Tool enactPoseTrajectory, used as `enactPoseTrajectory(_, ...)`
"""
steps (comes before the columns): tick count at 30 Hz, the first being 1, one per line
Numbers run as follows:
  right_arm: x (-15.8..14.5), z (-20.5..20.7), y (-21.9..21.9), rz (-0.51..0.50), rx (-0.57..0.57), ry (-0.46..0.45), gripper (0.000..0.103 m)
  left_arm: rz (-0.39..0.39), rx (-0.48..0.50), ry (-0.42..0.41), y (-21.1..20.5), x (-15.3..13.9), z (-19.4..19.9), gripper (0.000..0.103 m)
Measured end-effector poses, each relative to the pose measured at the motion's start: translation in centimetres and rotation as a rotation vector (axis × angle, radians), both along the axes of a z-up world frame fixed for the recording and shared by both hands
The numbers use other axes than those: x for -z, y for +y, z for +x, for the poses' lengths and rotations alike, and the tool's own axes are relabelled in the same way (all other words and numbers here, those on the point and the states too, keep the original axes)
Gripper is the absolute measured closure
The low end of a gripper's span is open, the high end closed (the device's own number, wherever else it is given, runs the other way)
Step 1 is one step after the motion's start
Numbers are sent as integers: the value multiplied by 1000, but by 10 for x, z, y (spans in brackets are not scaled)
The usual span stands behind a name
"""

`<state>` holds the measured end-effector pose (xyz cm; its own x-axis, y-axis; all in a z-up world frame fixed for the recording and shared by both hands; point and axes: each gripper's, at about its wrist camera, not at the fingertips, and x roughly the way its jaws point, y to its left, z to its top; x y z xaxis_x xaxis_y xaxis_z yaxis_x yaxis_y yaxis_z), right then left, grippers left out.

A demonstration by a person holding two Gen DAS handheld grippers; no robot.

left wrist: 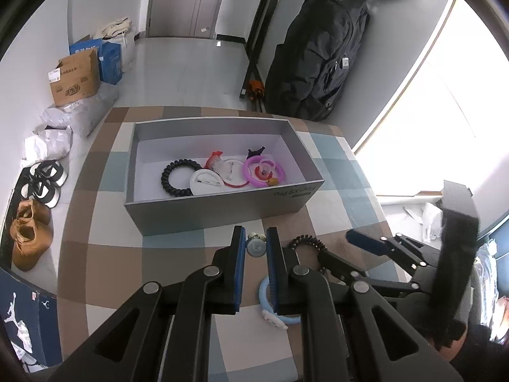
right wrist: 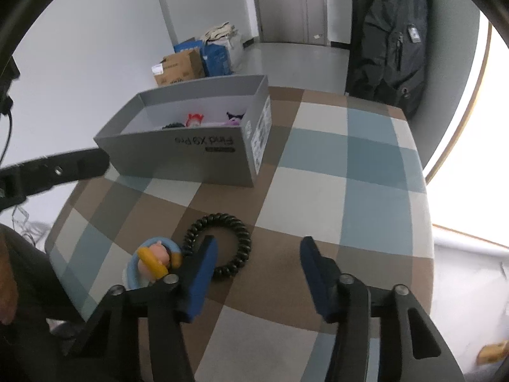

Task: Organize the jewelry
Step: 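Grasp the small white charm with the left gripper while the right grasps the black coil hair tie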

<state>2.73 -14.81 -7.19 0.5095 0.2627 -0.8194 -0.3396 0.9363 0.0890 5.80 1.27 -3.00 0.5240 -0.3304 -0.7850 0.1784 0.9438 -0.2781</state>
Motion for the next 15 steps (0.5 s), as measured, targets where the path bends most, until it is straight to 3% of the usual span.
enactPoseTrajectory(6,5,0,14,-52,-16,-21,64,-16,-13,2,9,0,-1,94)
enactPoseTrajectory(9,6,-1,21,-98,-23,-40,76,-19,-15,5,11,0,-1,94)
enactPoseTrajectory(11,6,-3,25,-120,-34,-56,91,-17,-15,4,11,0,-1,94)
enactPoseTrajectory(15,6,-6,36,-181,-64,-89,94,-21,-23,4,14,0,0,94)
